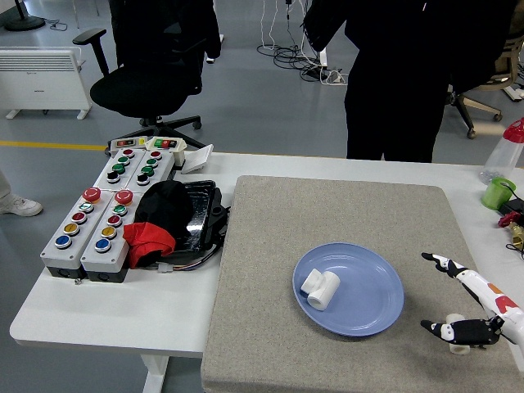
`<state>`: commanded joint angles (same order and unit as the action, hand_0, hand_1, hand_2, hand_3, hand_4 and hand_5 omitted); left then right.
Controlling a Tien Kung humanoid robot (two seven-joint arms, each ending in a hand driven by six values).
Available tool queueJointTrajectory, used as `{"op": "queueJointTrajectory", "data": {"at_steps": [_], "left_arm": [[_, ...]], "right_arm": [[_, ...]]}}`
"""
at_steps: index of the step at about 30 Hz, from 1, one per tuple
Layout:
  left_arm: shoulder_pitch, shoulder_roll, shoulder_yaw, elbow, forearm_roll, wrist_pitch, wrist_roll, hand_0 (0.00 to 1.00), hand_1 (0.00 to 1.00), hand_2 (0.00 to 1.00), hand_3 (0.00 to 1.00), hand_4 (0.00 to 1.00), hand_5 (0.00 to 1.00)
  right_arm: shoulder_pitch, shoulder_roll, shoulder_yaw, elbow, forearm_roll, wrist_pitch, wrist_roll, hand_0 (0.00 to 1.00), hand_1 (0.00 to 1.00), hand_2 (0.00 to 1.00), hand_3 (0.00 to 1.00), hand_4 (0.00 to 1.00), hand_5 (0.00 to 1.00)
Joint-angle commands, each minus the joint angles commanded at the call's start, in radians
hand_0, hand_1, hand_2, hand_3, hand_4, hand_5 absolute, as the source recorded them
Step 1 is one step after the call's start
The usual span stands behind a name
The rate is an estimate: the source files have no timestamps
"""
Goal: Pick pipe place plate twice
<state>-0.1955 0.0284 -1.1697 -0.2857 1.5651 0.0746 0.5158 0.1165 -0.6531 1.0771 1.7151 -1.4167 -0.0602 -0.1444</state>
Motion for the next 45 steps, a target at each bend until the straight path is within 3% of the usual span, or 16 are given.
{"op": "queueJointTrajectory", "data": {"at_steps": [10,21,23,24,29,30,35,36,41,42,45], "left_arm": [[-0.009,0.002,0.013,0.001,-0.02,0.004,-0.002,0.66,0.632,0.646,0.593,0.448,0.998],[-0.004,-0.001,0.005,0.002,-0.005,0.002,-0.004,0.66,0.632,0.646,0.593,0.448,0.998],[-0.004,-0.001,0.005,0.003,-0.005,0.003,-0.005,0.66,0.632,0.646,0.593,0.448,0.998],[-0.004,-0.001,0.005,0.003,-0.006,0.003,-0.006,0.659,0.632,0.646,0.593,0.447,0.998],[-0.003,-0.001,0.003,0.004,0.0,0.003,-0.009,0.659,0.632,0.646,0.593,0.447,0.998],[-0.003,-0.001,0.004,0.004,0.0,0.002,-0.009,0.66,0.632,0.646,0.593,0.446,0.998],[-0.004,0.0,0.007,0.004,-0.006,0.002,-0.007,0.66,0.632,0.646,0.593,0.446,0.998],[-0.004,0.0,0.007,0.003,-0.005,0.002,-0.007,0.66,0.632,0.645,0.592,0.445,0.998],[-0.004,0.0,0.007,0.003,-0.004,0.002,-0.007,0.66,0.632,0.645,0.592,0.445,0.998],[-0.004,0.0,0.007,0.004,-0.004,0.002,-0.007,0.66,0.632,0.645,0.592,0.445,0.998],[-0.006,0.0,0.009,0.004,-0.006,0.002,-0.008,0.66,0.632,0.645,0.592,0.445,0.998]], "right_arm": [[-0.033,-0.031,-0.031,-0.063,-0.072,-0.004,-0.014,0.998,0.942,0.998,0.953,0.825,0.255],[0.004,0.009,-0.06,-0.183,-0.065,-0.04,0.023,0.998,0.937,0.989,0.931,0.819,0.252],[0.006,0.013,-0.062,-0.196,-0.063,-0.039,0.022,0.998,0.937,0.989,0.931,0.819,0.252],[0.006,0.014,-0.062,-0.199,-0.062,-0.038,0.022,0.935,0.884,0.948,0.887,0.815,0.25],[0.0,0.017,-0.064,-0.216,-0.053,-0.037,0.029,0.935,0.884,0.948,0.887,0.815,0.25],[0.0,0.016,-0.064,-0.218,-0.057,-0.036,0.029,0.761,0.781,0.818,0.835,0.799,0.237],[-0.004,0.015,-0.064,-0.227,-0.053,-0.042,0.039,0.761,0.781,0.818,0.835,0.799,0.237],[-0.004,0.014,-0.066,-0.229,-0.047,-0.044,0.042,0.605,0.688,0.705,0.75,0.731,0.159],[-0.009,0.014,-0.07,-0.232,-0.035,-0.067,0.052,0.605,0.688,0.705,0.75,0.731,0.159],[-0.009,0.014,-0.071,-0.232,-0.034,-0.07,0.053,0.45,0.577,0.63,0.715,0.641,0.098],[-0.012,0.012,-0.072,-0.234,-0.019,-0.078,0.049,0.45,0.577,0.63,0.715,0.641,0.098]]}}
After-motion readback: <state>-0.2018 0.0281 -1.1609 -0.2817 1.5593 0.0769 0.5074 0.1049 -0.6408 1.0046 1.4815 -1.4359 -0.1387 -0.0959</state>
